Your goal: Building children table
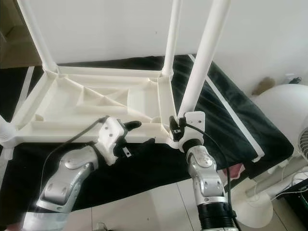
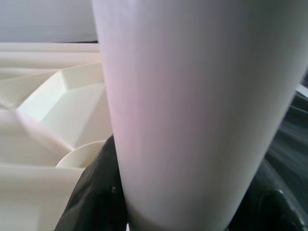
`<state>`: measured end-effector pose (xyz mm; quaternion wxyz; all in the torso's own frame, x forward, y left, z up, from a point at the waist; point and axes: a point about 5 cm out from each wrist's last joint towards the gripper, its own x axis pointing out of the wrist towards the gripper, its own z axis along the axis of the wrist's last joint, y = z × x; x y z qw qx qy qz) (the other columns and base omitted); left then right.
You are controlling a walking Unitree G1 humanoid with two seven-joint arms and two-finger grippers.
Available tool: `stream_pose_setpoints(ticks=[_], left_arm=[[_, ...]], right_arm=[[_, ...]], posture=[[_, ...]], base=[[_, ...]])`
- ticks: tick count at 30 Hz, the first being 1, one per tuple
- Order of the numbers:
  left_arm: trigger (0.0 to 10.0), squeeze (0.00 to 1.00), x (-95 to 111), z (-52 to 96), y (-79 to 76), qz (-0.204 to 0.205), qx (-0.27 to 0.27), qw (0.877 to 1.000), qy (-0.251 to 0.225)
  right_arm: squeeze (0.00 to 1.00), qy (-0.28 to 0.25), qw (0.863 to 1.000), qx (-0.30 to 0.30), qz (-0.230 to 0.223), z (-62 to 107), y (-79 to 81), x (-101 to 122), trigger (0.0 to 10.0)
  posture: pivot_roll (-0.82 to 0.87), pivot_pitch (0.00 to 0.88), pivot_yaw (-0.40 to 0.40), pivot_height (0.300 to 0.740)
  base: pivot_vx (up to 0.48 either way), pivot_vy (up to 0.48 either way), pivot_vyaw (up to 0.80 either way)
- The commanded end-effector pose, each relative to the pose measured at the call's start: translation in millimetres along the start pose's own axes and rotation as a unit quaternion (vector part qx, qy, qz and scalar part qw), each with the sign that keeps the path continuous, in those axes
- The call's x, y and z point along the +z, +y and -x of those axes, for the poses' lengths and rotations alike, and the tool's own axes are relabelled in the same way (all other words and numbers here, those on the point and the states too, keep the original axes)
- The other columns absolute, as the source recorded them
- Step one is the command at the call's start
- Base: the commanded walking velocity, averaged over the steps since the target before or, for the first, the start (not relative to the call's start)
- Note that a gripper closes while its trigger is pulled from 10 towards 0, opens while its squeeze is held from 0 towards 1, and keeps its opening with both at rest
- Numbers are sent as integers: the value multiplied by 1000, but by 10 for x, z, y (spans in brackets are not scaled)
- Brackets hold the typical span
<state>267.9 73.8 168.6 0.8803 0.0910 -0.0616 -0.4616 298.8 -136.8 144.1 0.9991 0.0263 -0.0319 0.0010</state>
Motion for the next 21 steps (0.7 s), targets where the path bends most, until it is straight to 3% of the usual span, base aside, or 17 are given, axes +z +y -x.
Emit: stream_pose_setpoints(ticks=[1, 7, 15, 16, 17, 18, 21], left_arm=[[10000, 0, -24, -6, 23, -1, 36, 999, 8], [10000, 0, -6, 6, 29, 0, 38, 999, 4], [10000, 0, 3, 15, 27, -7, 38, 999, 0], [10000, 0, 6, 22, 33, -10, 41, 999, -1], [10000, 0, 6, 22, 33, -10, 41, 999, -1], [10000, 0, 8, 29, 38, -13, 44, 999, -1], [10000, 0, -10, 42, 40, -6, 53, 999, 6]], right_arm=[[0, 23, 999, -38, 5, 43, -86, -89, 10000], [0, 28, 999, -46, -10, 71, 82, -74, 10000], [0, 22, 998, -49, 11, 60, 39, -48, 10000], [698, 20, 998, -52, 14, 55, 3, -43, 10000], [698, 20, 998, -52, 14, 55, 3, -43, 10000], [1000, 17, 999, -47, 11, 56, -20, -36, 10000], [1000, 6, 999, -30, 10, 62, -50, -4, 10000]], posture=[[-7, 18, -52, 740], [-7, 26, -44, 740], [-6, 31, -44, 740], [-3, 40, -45, 740], [-3, 40, -45, 740], [-3, 42, -45, 740], [-2, 46, -43, 740]], base=[[0, 0, 0], [0, 0, 0], [0, 0, 0], [0, 0, 0], [0, 0, 0], [0, 0, 0], [0, 0, 0]])
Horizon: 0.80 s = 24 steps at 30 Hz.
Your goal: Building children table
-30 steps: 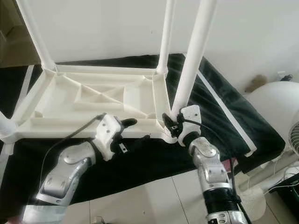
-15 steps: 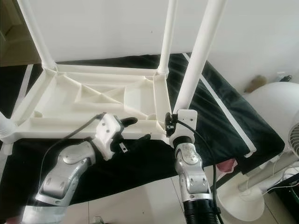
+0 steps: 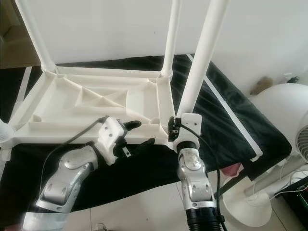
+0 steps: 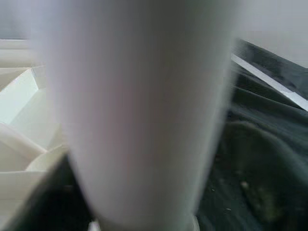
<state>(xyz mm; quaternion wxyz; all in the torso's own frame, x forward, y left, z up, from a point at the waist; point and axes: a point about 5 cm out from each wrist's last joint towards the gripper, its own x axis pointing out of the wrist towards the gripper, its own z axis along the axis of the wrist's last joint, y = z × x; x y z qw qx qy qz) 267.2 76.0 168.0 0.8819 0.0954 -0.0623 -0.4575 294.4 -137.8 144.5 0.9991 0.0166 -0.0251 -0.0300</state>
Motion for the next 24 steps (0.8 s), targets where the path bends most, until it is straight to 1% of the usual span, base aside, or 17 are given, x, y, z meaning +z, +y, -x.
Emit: stream_pose_setpoints(ticks=[1, 3, 5, 7, 8, 9, 10, 11, 13, 15, 16, 17, 18, 19, 21, 23, 24], left_arm=[[10000, 0, -12, 24, 36, 2, 52, 999, 8], [10000, 0, -10, 24, 36, 1, 52, 999, 8], [10000, 0, -6, 15, 45, 0, 50, 999, 9], [10000, 0, -6, 15, 45, 0, 50, 999, 9], [10000, 0, -6, 12, 49, 0, 50, 999, 9], [10000, 0, 0, 8, 59, 0, 50, 999, 8], [10000, 0, 0, 8, 59, 0, 50, 999, 8], [10000, 0, 4, 0, 77, 3, 50, 999, 10], [10000, 0, 4, 0, 77, 3, 50, 999, 10], [10000, 0, 7, -11, 86, 6, 50, 999, 11], [10000, 0, 7, -11, 86, 6, 50, 999, 11], [10000, 0, 12, -16, 90, 5, 49, 999, 9], [10000, 0, 12, -16, 90, 5, 49, 999, 9], [10000, 0, 16, -20, 93, 5, 49, 999, 9], [10000, 0, 16, -20, 93, 5, 49, 999, 9], [10000, 0, 28, -32, 105, 7, 50, 999, 8], [10000, 0, 28, -32, 105, 7, 50, 999, 8]], right_arm=[[1000, -8, 1000, 23, 8, 17, -56, 8, 10000], [1000, -8, 999, 31, 9, 17, -60, 11, 10000], [1000, -11, 998, 60, 15, -15, -99, 30, 10000], [1000, -11, 998, 60, 15, -15, -99, 30, 10000], [384, -12, 997, 70, 16, -26, -110, 38, 10000], [0, -10, 995, 103, 15, -45, -116, 49, 10000], [0, -10, 995, 103, 15, -45, -116, 49, 10000], [0, -7, 986, 168, 22, -69, -124, 59, 10000], [0, -7, 986, 168, 22, -69, -124, 59, 10000], [0, -4, 976, 214, 31, -87, -126, 59, 10000], [0, -4, 976, 214, 31, -87, -126, 59, 10000], [0, -3, 972, 233, 38, -100, -124, 60, 10000], [0, -3, 972, 233, 38, -100, -124, 60, 10000], [0, -4, 966, 253, 47, -123, -123, 63, 10000], [0, -4, 966, 253, 47, -123, -123, 63, 10000], [0, -3, 957, 285, 59, -180, -126, 62, 10000], [0, -3, 957, 285, 59, -180, -126, 62, 10000]], posture=[[-4, 47, -40, 740], [-7, 49, -37, 740], [-7, 49, -38, 740], [-7, 49, -38, 740], [-9, 50, -35, 740], [-9, 50, -34, 740], [-9, 50, -34, 740], [-9, 47, -31, 740], [-9, 47, -31, 740], [-9, 43, -30, 740], [-9, 43, -30, 740], [-9, 43, -30, 740], [-9, 43, -30, 740], [-10, 40, -28, 740], [-10, 40, -28, 740], [-11, 39, -26, 740], [-11, 39, -26, 740]], base=[[0, 0, 0], [0, 0, 0], [0, 0, 0], [0, 0, 0], [0, 0, 0], [0, 0, 0], [0, 0, 0], [0, 0, 0], [0, 0, 0], [0, 0, 0], [0, 0, 0], [0, 0, 0], [0, 0, 0], [0, 0, 0], [0, 0, 0], [0, 0, 0], [0, 0, 0]])
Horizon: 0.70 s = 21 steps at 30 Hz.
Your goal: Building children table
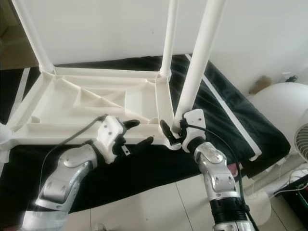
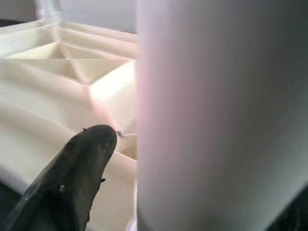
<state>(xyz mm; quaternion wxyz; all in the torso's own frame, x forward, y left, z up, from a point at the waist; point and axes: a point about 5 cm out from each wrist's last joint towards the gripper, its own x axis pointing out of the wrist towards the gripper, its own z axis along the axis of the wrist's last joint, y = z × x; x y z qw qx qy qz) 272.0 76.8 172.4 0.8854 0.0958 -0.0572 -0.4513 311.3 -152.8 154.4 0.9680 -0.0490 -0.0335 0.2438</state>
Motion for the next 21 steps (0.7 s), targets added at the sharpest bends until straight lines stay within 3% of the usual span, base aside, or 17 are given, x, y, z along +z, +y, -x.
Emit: stream_pose_setpoints(ticks=[1, 12, 14, 16, 17, 18, 19, 21], left_arm=[[10000, 0, -1, -20, 59, 6, 43, 999, 3], [10000, 0, -7, -50, -7, 6, 32, 999, -1], [10000, 0, -90, -33, -57, -20, 19, 999, 22], [10000, 0, -90, -33, -57, -20, 19, 999, 22], [10000, 0, -139, -24, -92, -34, 11, 999, 33], [10000, 0, -139, -24, -92, -34, 11, 999, 33], [10000, 0, -151, -25, -113, -38, 7, 999, 34], [10000, 0, -151, -28, -124, -39, 5, 999, 33]], right_arm=[[0, 5, 1000, 19, 3, -30, -11, -42, 10000], [0, 15, 996, 84, 14, -107, -41, -92, 10000], [0, 16, 995, 94, 23, -100, -48, -114, 10000], [0, 16, 995, 94, 23, -100, -48, -114, 10000], [0, 19, 994, 102, 27, -89, -50, -137, 4902], [0, 19, 994, 102, 27, -89, -50, -137, 4902], [0, 25, 993, 110, 29, -73, -49, -167, 0], [0, 29, 992, 117, 29, -66, -52, -190, 0]], posture=[[-11, 39, -26, 740], [-2, 45, -36, 740], [4, 43, -38, 740], [4, 43, -38, 740], [5, 42, -41, 740], [5, 42, -41, 740], [7, 41, -40, 740], [7, 41, -40, 740]], base=[[0, 0, 0], [0, 0, 0], [0, 0, 0], [0, 0, 0], [0, 0, 0], [0, 0, 0], [0, 0, 0], [0, 0, 0]])
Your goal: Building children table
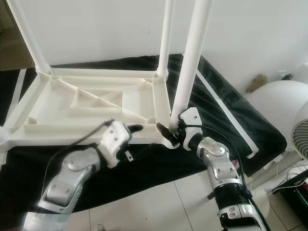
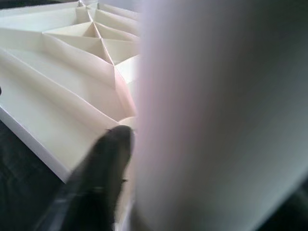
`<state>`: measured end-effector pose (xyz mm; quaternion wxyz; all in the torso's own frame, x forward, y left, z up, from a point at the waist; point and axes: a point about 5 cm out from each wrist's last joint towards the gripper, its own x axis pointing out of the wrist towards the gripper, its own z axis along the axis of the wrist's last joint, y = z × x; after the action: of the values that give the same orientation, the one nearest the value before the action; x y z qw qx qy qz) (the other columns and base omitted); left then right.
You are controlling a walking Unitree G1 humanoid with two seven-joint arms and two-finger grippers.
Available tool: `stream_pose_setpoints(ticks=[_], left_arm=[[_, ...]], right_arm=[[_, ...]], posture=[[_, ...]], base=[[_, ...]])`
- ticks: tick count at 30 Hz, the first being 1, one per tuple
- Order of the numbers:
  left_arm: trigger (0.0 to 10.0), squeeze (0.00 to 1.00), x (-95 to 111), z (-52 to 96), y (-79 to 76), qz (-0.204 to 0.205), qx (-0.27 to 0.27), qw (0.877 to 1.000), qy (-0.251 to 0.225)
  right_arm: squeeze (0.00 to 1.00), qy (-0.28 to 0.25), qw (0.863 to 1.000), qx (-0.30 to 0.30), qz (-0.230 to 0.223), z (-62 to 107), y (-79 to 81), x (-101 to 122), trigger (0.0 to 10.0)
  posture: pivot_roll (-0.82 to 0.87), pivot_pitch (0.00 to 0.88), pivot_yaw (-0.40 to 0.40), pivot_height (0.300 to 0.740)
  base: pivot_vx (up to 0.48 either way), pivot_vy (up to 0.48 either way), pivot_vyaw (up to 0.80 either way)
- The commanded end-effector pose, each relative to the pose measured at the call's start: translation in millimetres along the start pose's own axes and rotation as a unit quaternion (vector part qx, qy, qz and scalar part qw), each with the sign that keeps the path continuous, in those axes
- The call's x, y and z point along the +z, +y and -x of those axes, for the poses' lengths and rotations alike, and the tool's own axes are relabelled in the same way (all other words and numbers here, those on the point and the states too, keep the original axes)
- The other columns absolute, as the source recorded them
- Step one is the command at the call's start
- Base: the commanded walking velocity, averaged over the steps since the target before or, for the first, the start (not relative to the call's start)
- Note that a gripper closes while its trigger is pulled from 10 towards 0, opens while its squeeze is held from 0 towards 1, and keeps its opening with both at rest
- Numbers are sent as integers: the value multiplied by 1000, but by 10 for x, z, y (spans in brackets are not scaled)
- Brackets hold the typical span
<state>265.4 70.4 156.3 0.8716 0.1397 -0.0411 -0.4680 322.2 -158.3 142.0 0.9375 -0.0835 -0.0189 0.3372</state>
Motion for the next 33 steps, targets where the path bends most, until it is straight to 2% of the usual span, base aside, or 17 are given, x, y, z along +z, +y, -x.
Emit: stream_pose_setpoints(ticks=[1, 5, 6, 11, 15, 24, 29, 33], left_arm=[[10000, 0, -6, -23, 2, -6, 32, 999, 0], [10000, 0, -20, -24, 15, -10, 36, 999, 4], [10000, 0, -29, -21, 20, -12, 37, 999, 6], [10000, 0, -34, -14, 23, -16, 37, 999, 8], [10000, 0, -36, -16, 23, -18, 36, 999, 8], [10000, 0, -52, -27, -3, -18, 35, 999, 8], [10000, 0, -54, -27, -8, -17, 35, 999, 8], [10000, 0, -51, -25, -9, -16, 34, 999, 7]], right_arm=[[0, 13, 1000, 23, 0, -2, 39, -69, 0], [0, 18, 999, 27, -1, 14, 33, -105, 0], [0, 24, 999, 26, -2, 29, 19, -133, 10000], [0, 25, 1000, 11, -3, 42, -11, -145, 10000], [0, 15, 1000, -8, -22, 58, -20, -139, 10000], [0, 4, 997, -60, -53, 107, 25, -149, 10000], [0, 2, 995, -83, -54, 103, 50, -146, 10000], [0, -18, 987, -137, -77, 105, 82, -83, 10000]], posture=[[7, 41, -41, 740], [7, 39, -39, 740], [7, 37, -38, 740], [4, 38, -34, 740], [0, 41, -35, 740], [-8, 44, -38, 740], [-9, 44, -38, 740], [-12, 47, -37, 740]], base=[[0, 0, 0], [0, 0, 0], [0, 0, 0], [0, 0, 0], [0, 0, 0], [0, 0, 0], [0, 0, 0], [0, 0, 0]])
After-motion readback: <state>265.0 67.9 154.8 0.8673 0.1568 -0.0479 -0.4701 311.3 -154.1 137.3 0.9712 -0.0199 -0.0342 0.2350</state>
